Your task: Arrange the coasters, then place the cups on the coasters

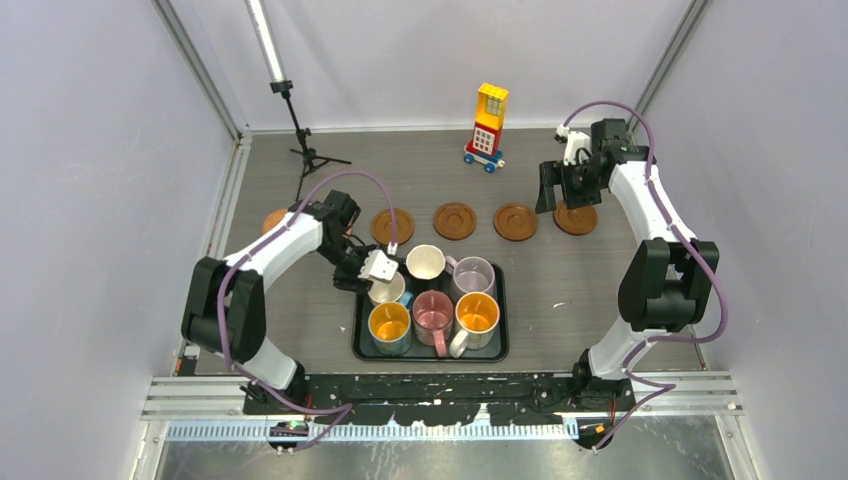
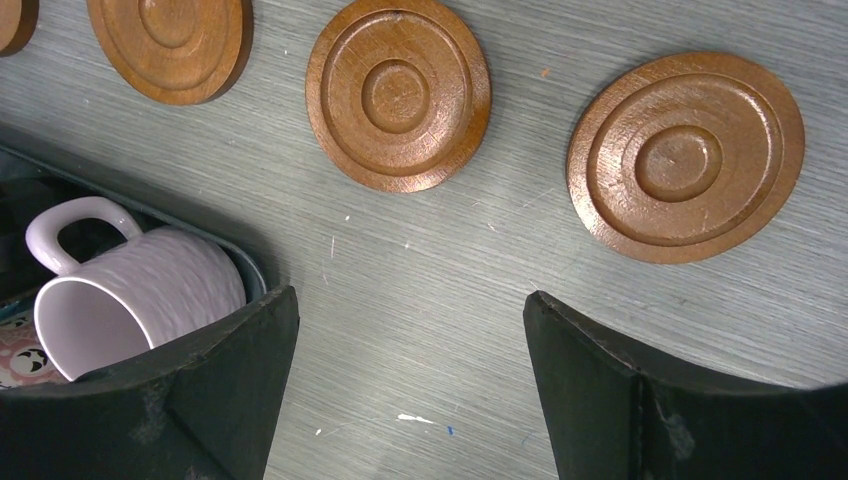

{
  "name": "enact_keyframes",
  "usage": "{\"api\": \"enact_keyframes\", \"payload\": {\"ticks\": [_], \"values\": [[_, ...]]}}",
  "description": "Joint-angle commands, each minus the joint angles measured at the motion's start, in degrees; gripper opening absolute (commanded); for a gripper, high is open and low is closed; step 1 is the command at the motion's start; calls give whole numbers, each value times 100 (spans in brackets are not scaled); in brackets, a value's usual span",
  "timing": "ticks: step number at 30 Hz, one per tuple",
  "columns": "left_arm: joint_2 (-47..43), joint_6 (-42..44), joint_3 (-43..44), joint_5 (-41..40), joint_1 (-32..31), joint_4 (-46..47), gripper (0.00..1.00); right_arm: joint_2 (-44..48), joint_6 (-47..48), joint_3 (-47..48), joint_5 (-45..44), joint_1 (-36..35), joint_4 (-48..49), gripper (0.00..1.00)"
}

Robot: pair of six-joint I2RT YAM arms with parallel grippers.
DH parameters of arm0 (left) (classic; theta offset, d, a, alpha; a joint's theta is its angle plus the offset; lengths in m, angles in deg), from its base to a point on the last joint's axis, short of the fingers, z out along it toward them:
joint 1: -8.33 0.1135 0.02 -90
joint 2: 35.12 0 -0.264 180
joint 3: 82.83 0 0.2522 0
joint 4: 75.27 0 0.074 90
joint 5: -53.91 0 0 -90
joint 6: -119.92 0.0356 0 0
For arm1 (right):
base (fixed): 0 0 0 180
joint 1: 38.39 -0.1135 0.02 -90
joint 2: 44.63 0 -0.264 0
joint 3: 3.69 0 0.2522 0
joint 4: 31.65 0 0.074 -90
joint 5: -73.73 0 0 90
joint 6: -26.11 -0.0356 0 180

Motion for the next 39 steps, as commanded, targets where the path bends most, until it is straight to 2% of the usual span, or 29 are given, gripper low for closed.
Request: {"api": "enact_keyframes", "payload": {"ticks": [1,8,14,20,25,28,31,35,39], "values": [[-551,205,-378,366,-16,381,50,329,33,-44,-51,-15,-39,87],[-877,27,-612,377,-16,486,31,271,15,-39,-25,-24,-39,87],[-1186,12,-701,305,-16,229,2,246,10,-16,-10,-24,-33,87],[-1670,47,-621,410,278,-340,0,264,21,-52,-8,-24,-27,87],[-1783,139,-53,702,945,-1310,0,264,-1,-55,18,-24,-35,87],[-1763,-34,280,803,1363,-1549,0,245,-13,-55,49,-24,-31,87],[-1594,-660,596,903,1810,-1408,0,213,-47,-23,79,-24,-27,87],[-1368,-2354,863,804,2469,-373,0,155,-98,68,98,-24,-23,87],[-1318,-4297,725,-381,2772,1320,0,99,-139,150,98,-24,-4,87]]}}
